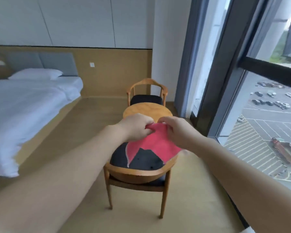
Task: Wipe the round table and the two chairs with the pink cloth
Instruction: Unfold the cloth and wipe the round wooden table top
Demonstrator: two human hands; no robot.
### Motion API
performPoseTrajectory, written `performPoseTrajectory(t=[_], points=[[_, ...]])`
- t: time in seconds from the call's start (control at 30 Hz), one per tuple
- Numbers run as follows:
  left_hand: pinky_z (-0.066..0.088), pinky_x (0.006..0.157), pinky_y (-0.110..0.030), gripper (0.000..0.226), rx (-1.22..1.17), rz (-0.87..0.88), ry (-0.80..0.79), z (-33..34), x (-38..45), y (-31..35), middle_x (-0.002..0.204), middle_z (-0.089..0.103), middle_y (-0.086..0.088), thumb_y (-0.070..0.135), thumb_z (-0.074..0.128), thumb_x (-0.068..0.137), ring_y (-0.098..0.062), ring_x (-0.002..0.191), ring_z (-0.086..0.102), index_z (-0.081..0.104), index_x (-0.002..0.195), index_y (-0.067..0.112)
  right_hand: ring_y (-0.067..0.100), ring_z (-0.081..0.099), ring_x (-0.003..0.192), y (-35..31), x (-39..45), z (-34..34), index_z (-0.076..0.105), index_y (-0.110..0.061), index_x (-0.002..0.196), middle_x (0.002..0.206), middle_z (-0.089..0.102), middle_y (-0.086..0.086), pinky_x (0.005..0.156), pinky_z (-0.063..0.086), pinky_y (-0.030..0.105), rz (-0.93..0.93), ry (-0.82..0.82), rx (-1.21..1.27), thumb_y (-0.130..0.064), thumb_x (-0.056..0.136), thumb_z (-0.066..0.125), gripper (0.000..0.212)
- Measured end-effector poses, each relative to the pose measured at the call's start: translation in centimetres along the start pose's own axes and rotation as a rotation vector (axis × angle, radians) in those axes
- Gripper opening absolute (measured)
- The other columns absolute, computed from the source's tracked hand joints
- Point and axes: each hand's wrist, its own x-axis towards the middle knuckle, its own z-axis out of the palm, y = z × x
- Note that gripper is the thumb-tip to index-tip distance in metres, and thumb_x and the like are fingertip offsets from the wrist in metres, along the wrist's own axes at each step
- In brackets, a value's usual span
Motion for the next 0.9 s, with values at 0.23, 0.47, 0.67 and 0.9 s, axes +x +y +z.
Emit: performPoseTrajectory(t=[0.23,0.47,0.67,0.9], points=[[0.034,0.054,-0.030,0.033,0.079,-0.223,0.019,-5.5,-9.0,-12.6,0.063,0.050,0.009,0.043,0.055,0.089,-0.011,0.062,0.049,0.044,0.062,0.028,0.021,0.060,0.090,-10.3,8.4,6.7,0.058,-0.019,0.119,0.105,0.065,0.003,0.073,0.050,0.032,-0.182,-0.070,0.023,-0.029,0.100,0.043,0.027],[0.043,0.061,-0.033,0.025,0.129,-0.324,-0.055,-9.7,-16.0,-26.3,0.069,0.052,0.007,0.031,0.069,0.077,-0.017,0.069,0.051,0.048,0.065,0.025,0.015,0.049,0.064,-20.6,17.8,15.3,0.061,-0.011,0.082,0.069,0.053,-0.005,0.054,0.037,0.025,-0.223,-0.292,-0.116,-0.025,0.086,0.065,0.015],[0.036,0.057,-0.030,0.004,0.137,-0.415,0.023,-12.2,-19.2,-36.4,0.075,0.057,-0.004,0.011,0.056,0.076,-0.024,0.070,0.051,0.055,0.073,0.014,0.023,0.054,0.065,-28.1,24.9,20.6,0.063,-0.008,0.079,0.071,0.061,0.007,0.057,0.045,0.036,-0.180,-0.337,-0.188,-0.018,0.088,0.053,0.017],[0.040,0.057,-0.032,0.022,0.136,-0.487,0.089,-13.5,-18.9,-45.6,0.075,0.055,0.001,0.012,0.053,0.079,-0.025,0.072,0.055,0.043,0.061,0.022,0.018,0.045,0.060,-29.7,32.6,25.1,0.058,-0.005,0.074,0.067,0.054,0.005,0.055,0.039,0.033,-0.171,-0.358,-0.183,-0.015,0.088,0.052,0.018]])
